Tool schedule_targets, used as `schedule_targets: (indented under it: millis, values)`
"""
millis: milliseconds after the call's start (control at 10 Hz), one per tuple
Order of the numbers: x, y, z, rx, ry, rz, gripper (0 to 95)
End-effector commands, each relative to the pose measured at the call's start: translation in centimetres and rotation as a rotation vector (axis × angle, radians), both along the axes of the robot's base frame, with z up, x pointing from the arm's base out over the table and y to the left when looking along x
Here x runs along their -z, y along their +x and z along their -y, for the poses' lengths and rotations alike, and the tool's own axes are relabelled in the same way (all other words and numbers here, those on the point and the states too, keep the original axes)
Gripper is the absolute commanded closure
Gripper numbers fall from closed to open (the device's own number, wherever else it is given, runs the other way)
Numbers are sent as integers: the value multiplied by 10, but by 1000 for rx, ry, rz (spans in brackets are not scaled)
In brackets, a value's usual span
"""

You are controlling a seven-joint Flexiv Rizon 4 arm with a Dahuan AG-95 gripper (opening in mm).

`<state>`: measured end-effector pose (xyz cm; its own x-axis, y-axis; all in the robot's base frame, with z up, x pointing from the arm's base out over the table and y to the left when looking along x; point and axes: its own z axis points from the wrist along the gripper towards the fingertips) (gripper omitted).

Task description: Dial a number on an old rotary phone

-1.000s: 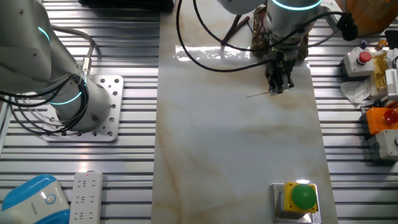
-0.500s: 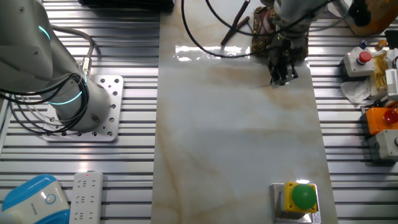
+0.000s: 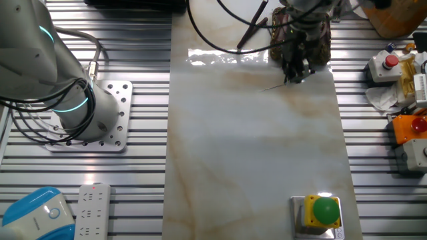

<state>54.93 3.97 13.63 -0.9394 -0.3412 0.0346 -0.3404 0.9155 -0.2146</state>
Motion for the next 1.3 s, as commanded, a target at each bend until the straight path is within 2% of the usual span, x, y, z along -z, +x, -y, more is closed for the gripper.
schedule_targets:
  millis: [100,200,400,500,600,700,900,1300]
  values:
    - [-8,-2,-4,-200,-17,-21,950]
    - [-12,-2,-4,-258,2,-24,950]
    - [-21,-2,-3,-299,97,0,950]
    - [-26,-2,-3,-312,103,-3,950]
    - [-33,-2,-3,-340,124,-11,950]
    - [-37,-3,-3,-368,139,-27,950]
    - [-37,-5,-1,-427,191,-37,950]
    - [-36,-6,1,-594,208,-65,950]
